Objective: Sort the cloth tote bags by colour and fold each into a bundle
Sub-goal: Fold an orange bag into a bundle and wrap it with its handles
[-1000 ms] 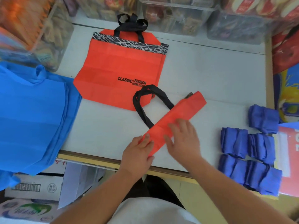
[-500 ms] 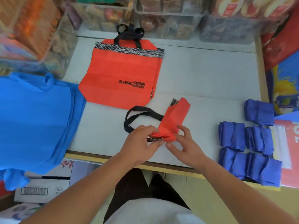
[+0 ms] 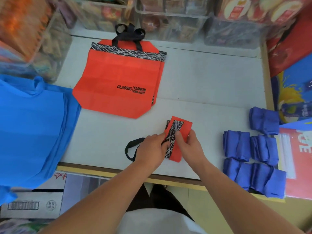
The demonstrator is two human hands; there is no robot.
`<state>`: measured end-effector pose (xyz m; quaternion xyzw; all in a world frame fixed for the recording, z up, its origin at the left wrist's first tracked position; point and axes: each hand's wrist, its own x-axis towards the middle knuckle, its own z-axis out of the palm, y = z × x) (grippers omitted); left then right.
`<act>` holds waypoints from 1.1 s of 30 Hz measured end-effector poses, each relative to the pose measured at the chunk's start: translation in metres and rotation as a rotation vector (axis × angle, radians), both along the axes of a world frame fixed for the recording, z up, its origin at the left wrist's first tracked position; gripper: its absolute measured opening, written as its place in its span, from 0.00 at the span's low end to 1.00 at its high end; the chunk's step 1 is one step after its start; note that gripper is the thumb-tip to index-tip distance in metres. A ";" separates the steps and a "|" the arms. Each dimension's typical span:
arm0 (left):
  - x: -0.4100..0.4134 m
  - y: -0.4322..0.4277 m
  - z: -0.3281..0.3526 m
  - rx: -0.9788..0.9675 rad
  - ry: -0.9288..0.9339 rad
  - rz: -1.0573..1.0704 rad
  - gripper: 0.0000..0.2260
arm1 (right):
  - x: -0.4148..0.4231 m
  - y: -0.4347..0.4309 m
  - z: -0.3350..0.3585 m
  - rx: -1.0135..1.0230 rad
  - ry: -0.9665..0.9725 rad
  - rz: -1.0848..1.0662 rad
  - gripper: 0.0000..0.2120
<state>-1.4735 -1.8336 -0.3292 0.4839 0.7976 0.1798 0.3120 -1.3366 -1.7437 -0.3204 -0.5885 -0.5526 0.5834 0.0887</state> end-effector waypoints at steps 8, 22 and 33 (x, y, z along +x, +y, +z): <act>-0.021 0.017 -0.012 0.016 0.428 -0.172 0.32 | -0.019 0.042 -0.025 0.153 -0.292 0.180 0.25; -0.001 -0.034 -0.027 0.012 0.489 -0.359 0.26 | -0.030 0.060 -0.022 0.440 -0.224 0.540 0.14; -0.001 -0.059 -0.037 -0.027 0.192 -0.461 0.33 | -0.032 0.039 -0.023 0.612 -0.289 0.600 0.09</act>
